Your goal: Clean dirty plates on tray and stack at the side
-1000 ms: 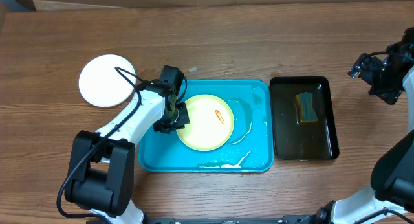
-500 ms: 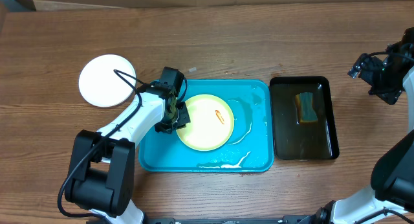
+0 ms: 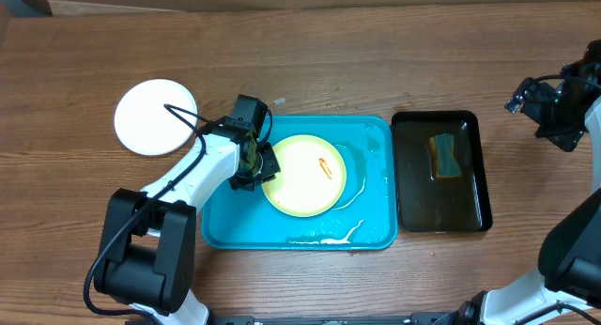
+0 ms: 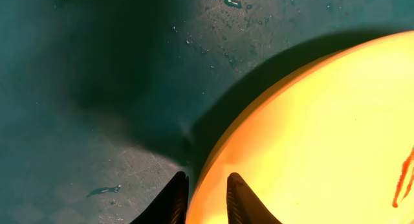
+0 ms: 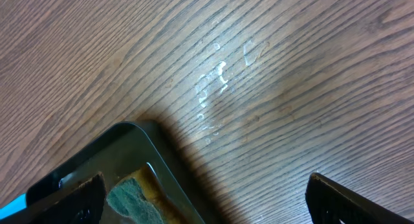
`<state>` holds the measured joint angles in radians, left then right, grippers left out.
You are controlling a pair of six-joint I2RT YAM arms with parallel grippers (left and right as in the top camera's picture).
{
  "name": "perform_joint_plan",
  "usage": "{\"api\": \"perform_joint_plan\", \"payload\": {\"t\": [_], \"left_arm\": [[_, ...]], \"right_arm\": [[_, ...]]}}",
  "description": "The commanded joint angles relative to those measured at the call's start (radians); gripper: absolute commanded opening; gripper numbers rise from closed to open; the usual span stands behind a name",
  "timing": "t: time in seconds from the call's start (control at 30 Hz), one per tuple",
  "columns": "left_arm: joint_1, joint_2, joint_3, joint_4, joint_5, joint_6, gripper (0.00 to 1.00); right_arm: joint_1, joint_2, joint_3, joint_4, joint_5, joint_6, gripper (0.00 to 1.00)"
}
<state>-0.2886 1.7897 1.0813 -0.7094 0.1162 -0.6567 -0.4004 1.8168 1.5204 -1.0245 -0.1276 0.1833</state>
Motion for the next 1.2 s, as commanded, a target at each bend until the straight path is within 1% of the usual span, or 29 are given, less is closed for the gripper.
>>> {"api": "perform_joint_plan", "payload": {"t": [0.0,0.3,0.4,0.5,0.53,0.63,0.8,1.0,1.1,1.17], "left_arm": [[-0.006,0.01,-0.008,0.002,0.014,-0.019,0.21],[-0.006,0.01,-0.014,-0.019,0.007,0.0,0.2],[-0.006,0.01,-0.014,-0.019,0.007,0.011,0.17],[-0.006,0.01,-0.014,-0.018,0.008,0.021,0.11],[-0.007,0.01,-0.014,-0.018,0.008,0.027,0.1],[-0.007,0.01,-0.014,-0.018,0.008,0.059,0.12],[-0.008,0.01,-0.014,-0.018,0.008,0.075,0.15],[-0.008,0.011,-0.014,-0.02,0.015,0.103,0.14],[-0.015,0.02,-0.014,-0.027,0.015,0.106,0.14],[-0.023,0.022,-0.014,-0.026,0.015,0.117,0.13]], "right_arm": [[-0.003,-0.008,0.018,0.002,-0.005,0.003,1.0],[-0.003,-0.008,0.018,0.002,-0.005,0.003,1.0],[-0.003,-0.008,0.018,0.002,-0.005,0.003,1.0],[-0.003,-0.008,0.018,0.002,-0.005,0.003,1.0],[-0.003,-0.008,0.018,0.002,-0.005,0.003,1.0],[-0.003,-0.008,0.018,0.002,-0.005,0.003,1.0],[-0.003,-0.008,0.018,0.002,-0.005,0.003,1.0],[-0.003,-0.008,0.018,0.002,-0.005,0.003,1.0],[-0.003,-0.008,0.018,0.061,-0.017,0.004,1.0],[-0.003,-0.008,0.018,0.085,-0.072,0.005,1.0]]}}
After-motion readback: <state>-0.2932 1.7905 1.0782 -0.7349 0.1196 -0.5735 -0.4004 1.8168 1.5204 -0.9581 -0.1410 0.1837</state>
